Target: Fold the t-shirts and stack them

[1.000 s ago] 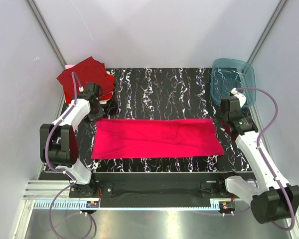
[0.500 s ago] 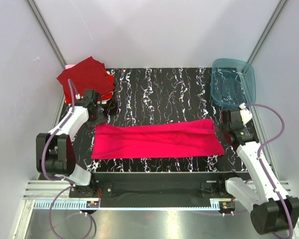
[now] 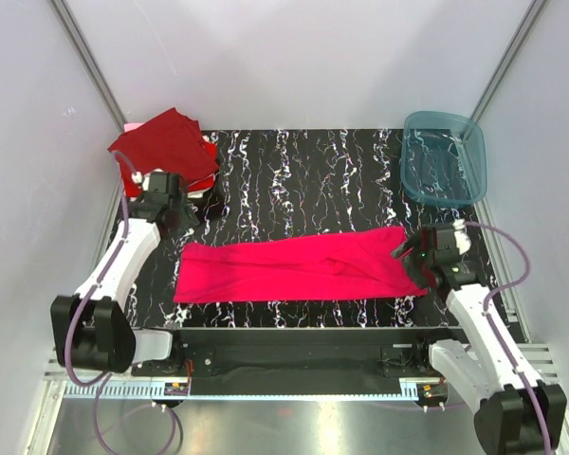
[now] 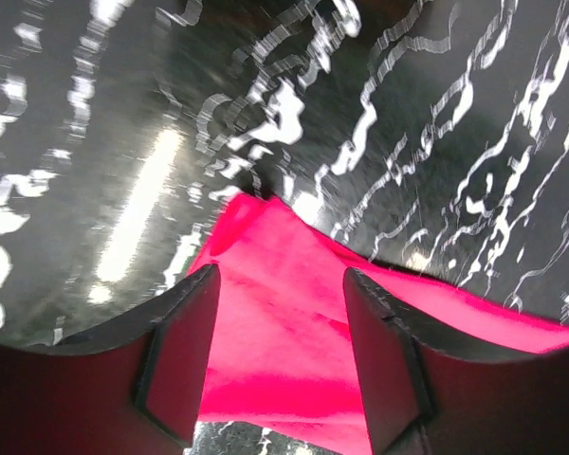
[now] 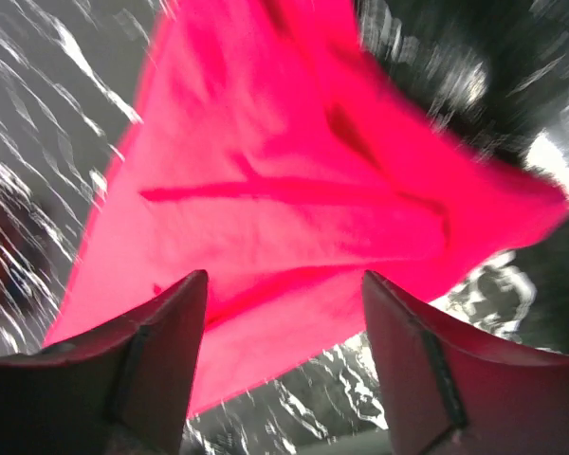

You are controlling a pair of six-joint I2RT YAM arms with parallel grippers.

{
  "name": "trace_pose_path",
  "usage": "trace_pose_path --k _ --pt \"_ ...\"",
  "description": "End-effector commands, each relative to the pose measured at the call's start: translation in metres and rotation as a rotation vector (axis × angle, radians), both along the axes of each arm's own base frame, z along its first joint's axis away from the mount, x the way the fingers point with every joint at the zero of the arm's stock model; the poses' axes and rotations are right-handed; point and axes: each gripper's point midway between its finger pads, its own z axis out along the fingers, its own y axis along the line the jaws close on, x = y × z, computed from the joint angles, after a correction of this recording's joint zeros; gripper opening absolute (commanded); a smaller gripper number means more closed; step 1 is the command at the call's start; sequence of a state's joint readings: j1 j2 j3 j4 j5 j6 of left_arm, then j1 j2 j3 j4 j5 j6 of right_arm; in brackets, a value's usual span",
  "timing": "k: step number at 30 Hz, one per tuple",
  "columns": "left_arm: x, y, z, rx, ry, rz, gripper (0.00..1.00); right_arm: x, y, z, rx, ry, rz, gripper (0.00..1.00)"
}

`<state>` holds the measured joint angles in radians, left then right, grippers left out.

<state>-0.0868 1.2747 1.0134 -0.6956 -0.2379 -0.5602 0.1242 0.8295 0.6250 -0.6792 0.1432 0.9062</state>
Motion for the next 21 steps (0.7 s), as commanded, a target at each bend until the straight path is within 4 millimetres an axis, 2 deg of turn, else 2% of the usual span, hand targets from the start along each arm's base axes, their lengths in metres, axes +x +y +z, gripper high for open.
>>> trace_pose_path --k 1,6,8,12,13,15,16,18,19,21 --pt "0.010 -0.034 -0.023 -0.038 0.027 -0.085 0.58 0.013 0.047 -0.021 0.234 0.020 0.106 0.71" --pt "0.006 -0.059 -0.063 -0.031 0.139 -0.160 0.55 0.028 0.073 -0.048 0.238 0.131 0.221 0.70" --pt "0.003 -0.062 -0.075 -0.026 0.186 -0.181 0.54 0.042 0.074 -0.058 0.209 0.178 0.243 0.70" --pt "-0.008 -0.066 -0.111 -0.016 0.327 -0.221 0.48 0.073 0.074 -0.069 0.146 0.233 0.277 0.70" --pt "-0.011 -0.065 -0.118 0.001 0.352 -0.228 0.47 0.090 0.072 -0.071 0.113 0.238 0.275 0.70" --pt "-0.021 -0.063 -0.133 0.028 0.417 -0.229 0.46 0.108 0.071 -0.073 0.091 0.239 0.261 0.70" --pt "-0.024 -0.063 -0.136 0.032 0.428 -0.226 0.43 0.130 0.073 -0.073 0.082 0.230 0.259 0.69" --pt "-0.035 -0.067 -0.139 0.050 0.450 -0.240 0.43 0.151 0.074 -0.073 0.060 0.244 0.255 0.68" --pt "-0.038 -0.069 -0.138 0.050 0.452 -0.234 0.44 0.180 0.081 -0.069 0.052 0.228 0.269 0.68" --pt "-0.051 -0.071 -0.136 0.053 0.464 -0.244 0.45 0.202 0.091 -0.069 0.049 0.247 0.290 0.67"
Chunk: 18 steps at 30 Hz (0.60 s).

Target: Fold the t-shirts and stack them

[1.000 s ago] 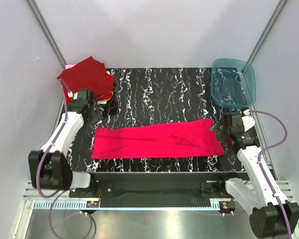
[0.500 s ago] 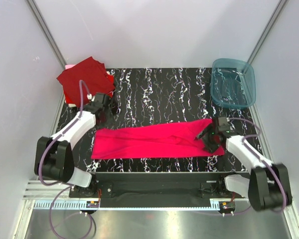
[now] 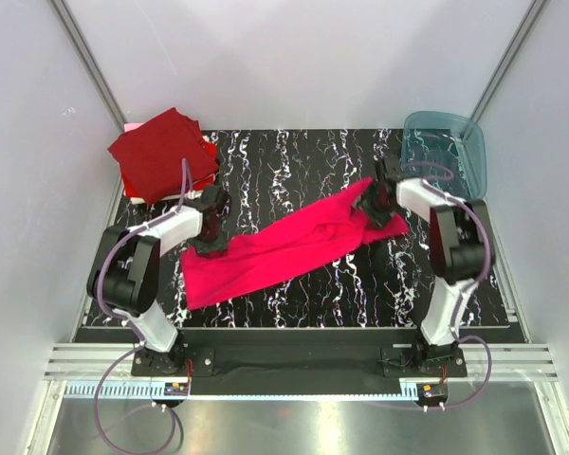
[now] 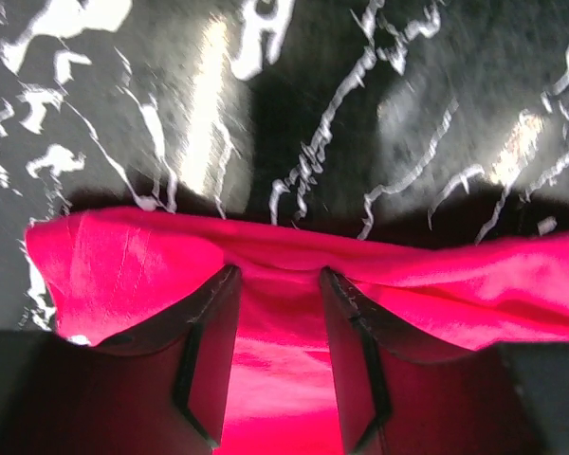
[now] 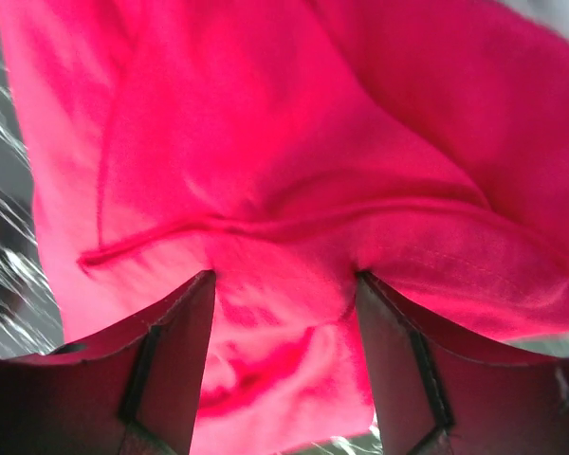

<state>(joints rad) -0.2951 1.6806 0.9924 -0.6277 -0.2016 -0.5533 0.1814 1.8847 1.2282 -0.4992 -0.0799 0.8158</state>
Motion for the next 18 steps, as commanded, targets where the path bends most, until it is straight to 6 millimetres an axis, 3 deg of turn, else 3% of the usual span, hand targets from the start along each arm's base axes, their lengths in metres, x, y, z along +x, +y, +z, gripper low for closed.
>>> trace_pose_path --k 1,3,4,5,6,7,11,12,14,15,16,18 --pt "-0.042 -0.006 -0.016 0.006 0.111 -0.005 0.46 0.076 0.020 0.015 -0.039 -0.083 0.060 0.67" --pt "-0.057 -0.016 -0.014 -0.031 0.118 -0.018 0.46 0.095 0.037 0.012 -0.053 -0.064 0.095 0.66" --pt "-0.065 -0.027 -0.013 -0.077 0.128 -0.014 0.47 0.126 0.050 0.009 -0.036 -0.093 0.117 0.67" --pt "-0.074 -0.038 -0.013 -0.115 0.119 -0.035 0.49 0.133 0.063 0.003 -0.019 -0.082 0.144 0.66" --pt "-0.078 -0.050 -0.012 -0.168 0.113 -0.042 0.49 0.140 0.072 -0.035 0.002 -0.034 0.164 0.65" --pt "-0.088 -0.072 -0.010 -0.277 0.136 -0.045 0.49 0.170 0.096 -0.005 0.088 -0.136 0.215 0.63" --pt "-0.117 -0.126 0.003 -0.369 0.127 -0.133 0.50 0.206 0.148 -0.008 0.260 -0.251 0.344 0.63" --pt "-0.134 -0.148 0.008 -0.412 0.151 -0.177 0.50 0.216 0.158 -0.011 0.311 -0.305 0.366 0.63" --pt "-0.145 -0.170 0.019 -0.467 0.144 -0.212 0.50 0.219 0.164 -0.008 0.341 -0.346 0.393 0.70" --pt "-0.157 -0.184 0.025 -0.487 0.147 -0.238 0.50 0.229 0.164 0.020 0.327 -0.432 0.405 0.72" --pt "-0.160 -0.187 0.029 -0.485 0.133 -0.245 0.50 0.228 0.156 0.009 0.274 -0.426 0.407 0.74" --pt "-0.168 -0.193 0.045 -0.480 0.116 -0.263 0.52 0.230 0.148 0.030 0.231 -0.450 0.410 0.77"
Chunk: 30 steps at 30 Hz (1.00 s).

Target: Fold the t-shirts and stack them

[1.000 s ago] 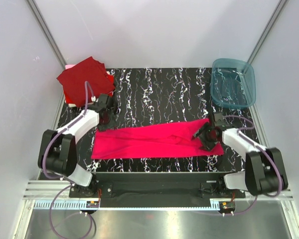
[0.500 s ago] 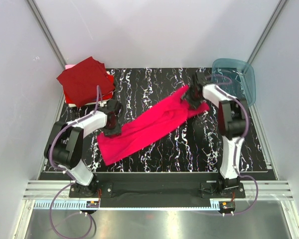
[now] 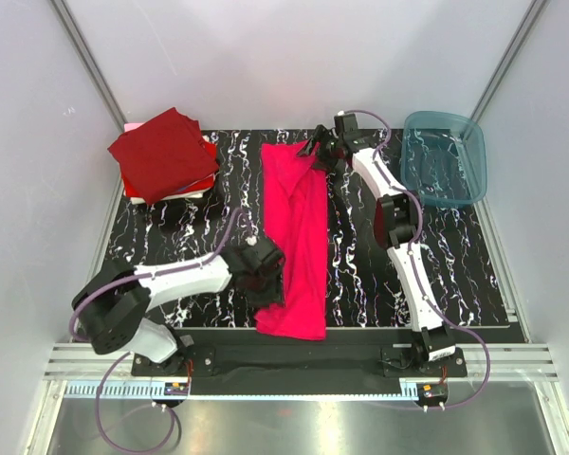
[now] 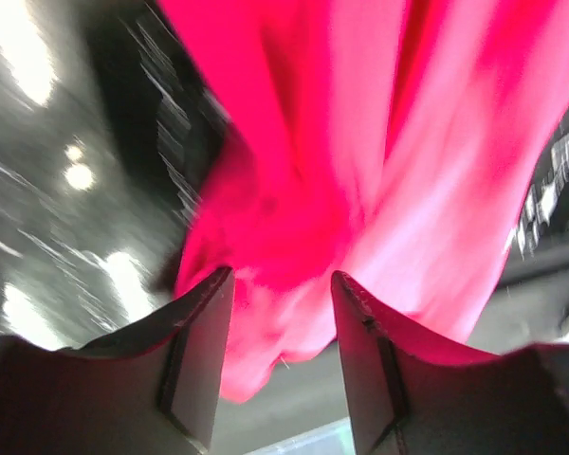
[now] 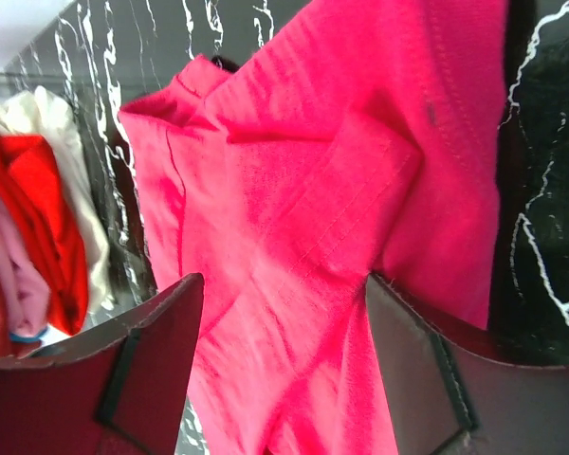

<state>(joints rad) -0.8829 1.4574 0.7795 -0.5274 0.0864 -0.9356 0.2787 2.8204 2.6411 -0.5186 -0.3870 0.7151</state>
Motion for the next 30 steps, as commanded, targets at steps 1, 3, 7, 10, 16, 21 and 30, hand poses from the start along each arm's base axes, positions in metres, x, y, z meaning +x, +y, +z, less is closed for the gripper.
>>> trace_pose_path --k 1,3,7,10,16,21,30 --pt "-0.012 -0.013 0.033 -0.047 0.001 0.048 0.52 0.002 -0.015 0.026 -0.075 -0.081 0.029 0.77" --pt "-0.018 -0.005 0.053 -0.013 -0.025 0.046 0.52 0.007 -0.024 0.066 -0.067 -0.136 0.013 0.79" --pt "-0.017 0.011 0.107 -0.021 -0.156 0.088 0.55 0.010 -0.042 0.143 -0.046 -0.268 -0.013 0.89" --pt "-0.019 0.024 0.120 -0.020 -0.200 0.114 0.59 -0.006 -0.052 0.186 -0.061 -0.303 -0.027 0.95" --pt "-0.025 0.039 0.100 -0.018 -0.203 0.143 0.56 -0.101 -0.073 0.185 -0.129 -0.135 -0.029 0.95" --pt "-0.029 0.050 0.062 0.025 -0.188 0.159 0.48 -0.231 -0.077 0.139 -0.196 -0.022 0.010 0.89" --pt "-0.019 0.050 0.031 0.094 -0.209 0.152 0.41 -0.388 -0.050 0.071 -0.196 0.132 0.139 0.86"
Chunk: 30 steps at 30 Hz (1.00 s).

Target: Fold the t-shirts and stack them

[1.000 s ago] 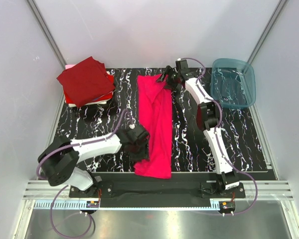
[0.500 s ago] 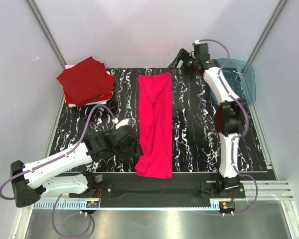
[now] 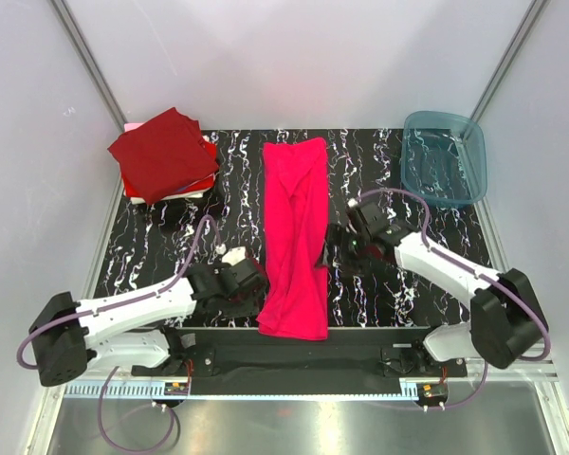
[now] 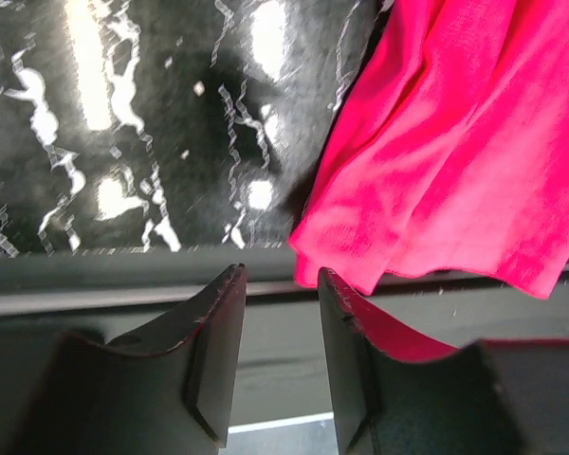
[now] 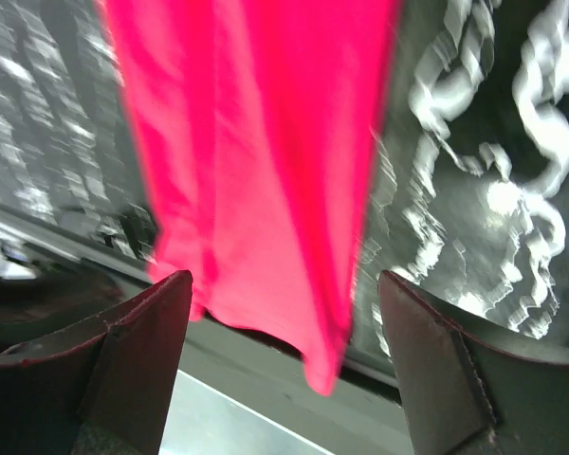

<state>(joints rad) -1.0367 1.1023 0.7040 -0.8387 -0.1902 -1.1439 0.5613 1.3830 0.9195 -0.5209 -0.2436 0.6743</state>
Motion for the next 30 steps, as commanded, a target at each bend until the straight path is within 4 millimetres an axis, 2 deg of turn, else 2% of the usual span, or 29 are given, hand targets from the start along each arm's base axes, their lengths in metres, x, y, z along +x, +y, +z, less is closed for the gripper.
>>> trace_pose_path --k 1,7,10,15,20,25,30 --pt "0.016 -0.010 -0.008 -0.019 -0.063 0.007 0.40 -0.003 -0.008 0.014 0.034 -0.071 -0.076 0.86" --pt "0.018 -0.018 -0.029 -0.020 -0.053 -0.012 0.40 -0.022 -0.025 0.020 0.034 -0.100 -0.092 0.85" --pt "0.019 -0.019 -0.037 -0.007 -0.044 -0.014 0.40 -0.030 -0.031 0.017 0.039 -0.102 -0.104 0.85" --pt "0.021 -0.023 -0.039 -0.005 -0.045 -0.025 0.38 -0.041 -0.036 0.004 0.044 -0.079 -0.115 0.85" --pt "0.020 -0.029 -0.039 -0.042 -0.039 -0.036 0.37 -0.044 -0.039 -0.003 0.033 -0.075 -0.114 0.84" --pt "0.008 -0.038 -0.042 -0.139 0.008 -0.026 0.50 -0.046 -0.040 -0.006 0.024 -0.070 -0.113 0.84" --pt "0.004 -0.035 -0.045 -0.163 0.009 -0.015 0.50 -0.047 -0.043 -0.010 0.019 -0.070 -0.118 0.84"
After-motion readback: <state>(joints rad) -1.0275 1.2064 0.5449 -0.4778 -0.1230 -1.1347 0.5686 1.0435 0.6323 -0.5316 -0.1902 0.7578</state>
